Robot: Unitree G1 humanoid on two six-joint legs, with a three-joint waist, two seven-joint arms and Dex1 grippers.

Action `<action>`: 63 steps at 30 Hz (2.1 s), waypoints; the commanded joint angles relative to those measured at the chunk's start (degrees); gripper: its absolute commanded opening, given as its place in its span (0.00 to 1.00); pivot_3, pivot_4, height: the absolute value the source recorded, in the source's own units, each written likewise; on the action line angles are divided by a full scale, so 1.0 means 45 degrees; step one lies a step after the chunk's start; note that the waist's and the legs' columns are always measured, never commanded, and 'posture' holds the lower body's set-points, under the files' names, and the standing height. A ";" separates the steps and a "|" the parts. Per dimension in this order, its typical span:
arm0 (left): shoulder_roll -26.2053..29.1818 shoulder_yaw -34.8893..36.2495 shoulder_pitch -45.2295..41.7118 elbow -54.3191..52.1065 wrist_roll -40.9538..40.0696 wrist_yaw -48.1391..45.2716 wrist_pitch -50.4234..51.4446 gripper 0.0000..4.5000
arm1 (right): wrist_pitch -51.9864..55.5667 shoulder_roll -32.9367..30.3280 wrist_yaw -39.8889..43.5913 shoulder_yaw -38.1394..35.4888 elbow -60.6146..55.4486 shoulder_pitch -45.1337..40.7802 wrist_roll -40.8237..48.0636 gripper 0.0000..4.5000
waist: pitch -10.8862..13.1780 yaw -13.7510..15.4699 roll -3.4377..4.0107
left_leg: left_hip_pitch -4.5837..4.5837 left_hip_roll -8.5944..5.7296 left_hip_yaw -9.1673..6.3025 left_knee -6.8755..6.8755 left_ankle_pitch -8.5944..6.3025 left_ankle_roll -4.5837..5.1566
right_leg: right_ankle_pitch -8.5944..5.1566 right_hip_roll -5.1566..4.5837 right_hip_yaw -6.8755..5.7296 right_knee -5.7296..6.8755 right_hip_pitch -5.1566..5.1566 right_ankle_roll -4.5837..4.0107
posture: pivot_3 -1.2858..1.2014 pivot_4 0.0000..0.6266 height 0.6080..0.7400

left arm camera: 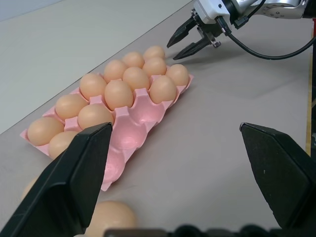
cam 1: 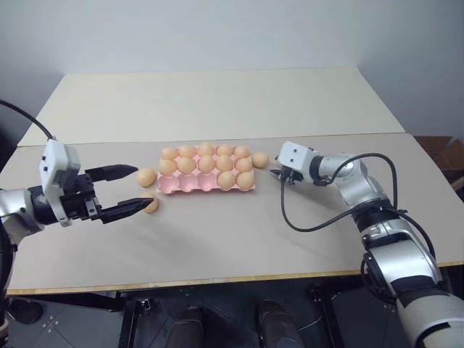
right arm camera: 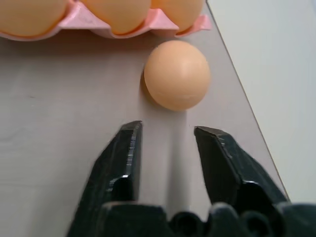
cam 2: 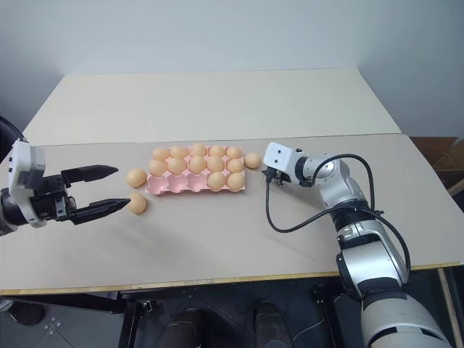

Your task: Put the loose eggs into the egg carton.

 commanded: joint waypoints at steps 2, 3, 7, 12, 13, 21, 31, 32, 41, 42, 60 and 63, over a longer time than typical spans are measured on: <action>0.0182 0.0269 -0.0066 -0.0240 -0.0163 -0.0012 -0.0010 1.00 | 0.0274 -0.0450 0.0624 -0.0372 -0.1071 0.0025 0.0461 0.81 | 0.0000 0.0001 0.0000 | 0.0000 0.0000 0.0000 0.0000 0.0000 0.0000 | 0.0000 0.0000 0.0000 0.0000 0.0000 0.0000 | 0.52 0.24 1.00; 0.0182 0.0264 -0.0067 -0.0247 -0.0168 -0.0008 -0.0003 1.00 | 0.0323 -0.0461 0.0638 -0.0405 -0.1155 0.0031 0.0487 0.88 | 0.0000 0.0000 0.0000 | 0.0001 0.0000 0.0000 0.0000 0.0000 0.0000 | 0.0000 0.0000 -0.0001 0.0000 0.0000 0.0000 | 0.52 0.24 1.00; 0.0170 0.0164 -0.0178 -0.0185 -0.0151 -0.0006 -0.0017 1.00 | 0.0194 -0.0343 0.0298 -0.0241 -0.0859 -0.0186 0.0324 1.00 | 0.0000 -0.0016 0.0000 | 0.0003 0.0001 0.0000 0.0000 0.0000 0.0000 | 0.0000 0.0002 0.0000 0.0001 0.0000 0.0000 | 0.52 0.24 1.00; 0.0178 0.0108 -0.0278 -0.0134 -0.0119 -0.0009 -0.0049 1.00 | 0.0146 -0.0287 0.0937 -0.0102 -0.0940 -0.0269 0.0538 1.00 | 0.0000 -0.0004 0.0000 | 0.0000 -0.0001 0.0000 0.0000 0.0000 0.0000 | 0.0000 0.0000 0.0000 -0.0001 0.0000 0.0000 | 0.52 0.24 1.00; 0.0179 0.0113 -0.0280 -0.0124 -0.0111 -0.0018 -0.0061 1.00 | 0.0138 -0.0276 0.1096 -0.0123 -0.1060 -0.0224 0.0637 1.00 | 0.0000 -0.0005 0.0000 | 0.0000 0.0000 0.0000 0.0000 0.0000 0.0000 | 0.0000 0.0000 0.0000 -0.0001 0.0000 0.0000 | 0.52 0.24 1.00; 0.0169 0.0174 -0.0202 -0.0200 -0.0113 -0.0013 -0.0055 1.00 | 0.0161 0.0049 0.0901 -0.0141 -0.0576 -0.0409 0.0549 1.00 | 0.0000 -0.0015 0.0000 | 0.0002 0.0002 0.0000 0.0000 0.0000 0.0000 | 0.0000 0.0002 -0.0001 0.0001 0.0000 0.0000 | 0.52 0.24 1.00; 0.0234 0.0356 -0.0091 -0.0304 -0.0156 -0.0019 -0.0014 1.00 | 0.0127 0.0615 0.0060 -0.0080 0.0533 -0.0961 0.0369 1.00 | 0.0000 -0.0016 0.0000 | 0.0002 0.0001 0.0000 0.0000 0.0000 0.0000 | 0.0000 0.0002 0.0000 0.0002 -0.0002 0.0000 | 0.52 0.24 1.00; 0.0236 0.0372 -0.0083 -0.0312 -0.0163 -0.0016 -0.0011 1.00 | 0.0127 0.0686 -0.0016 -0.0071 0.0687 -0.1014 0.0353 1.00 | 0.0000 -0.0013 0.0001 | 0.0002 0.0002 0.0000 0.0000 0.0000 0.0000 | 0.0000 0.0002 0.0000 0.0002 -0.0003 0.0000 | 0.52 0.24 1.00; 0.0243 0.0522 0.0041 -0.0361 -0.0165 -0.0015 -0.0060 1.00 | 0.0060 0.1276 -0.1552 -0.0111 0.2642 -0.1785 0.0065 1.00 | 0.0000 -0.0011 0.0001 | -0.0001 0.0000 0.0000 -0.0001 0.0000 -0.0001 | 0.0000 0.0001 0.0000 0.0000 -0.0005 0.0000 | 0.52 0.24 1.00; 0.0251 0.0547 0.0065 -0.0366 -0.0163 -0.0024 -0.0067 1.00 | 0.0075 0.1322 -0.1637 -0.0103 0.2836 -0.1836 0.0033 1.00 | 0.0000 -0.0012 0.0001 | -0.0001 0.0000 0.0000 -0.0001 0.0000 -0.0001 | 0.0000 0.0001 0.0000 0.0000 -0.0005 0.0000 | 0.52 0.24 1.00; 0.0335 0.0751 0.0168 -0.0344 -0.0127 -0.0028 -0.0097 1.00 | -0.0348 0.2046 -0.2413 -0.0493 0.4372 -0.2128 0.0111 0.36 | 0.0000 -0.0034 0.0001 | 0.0003 0.0001 -0.0001 -0.0001 0.0000 -0.0001 | 0.0000 0.0002 0.0002 0.0002 -0.0004 -0.0001 | 0.52 0.24 1.00; 0.0333 0.0759 0.0200 -0.0377 -0.0143 -0.0012 -0.0076 1.00 | -0.0327 0.1993 -0.2386 -0.0512 0.4283 -0.2082 0.0092 0.36 | 0.0001 -0.0036 0.0002 | 0.0003 0.0002 0.0000 -0.0001 0.0000 -0.0001 | 0.0001 0.0003 0.0002 0.0002 -0.0005 -0.0001 | 0.52 0.24 1.00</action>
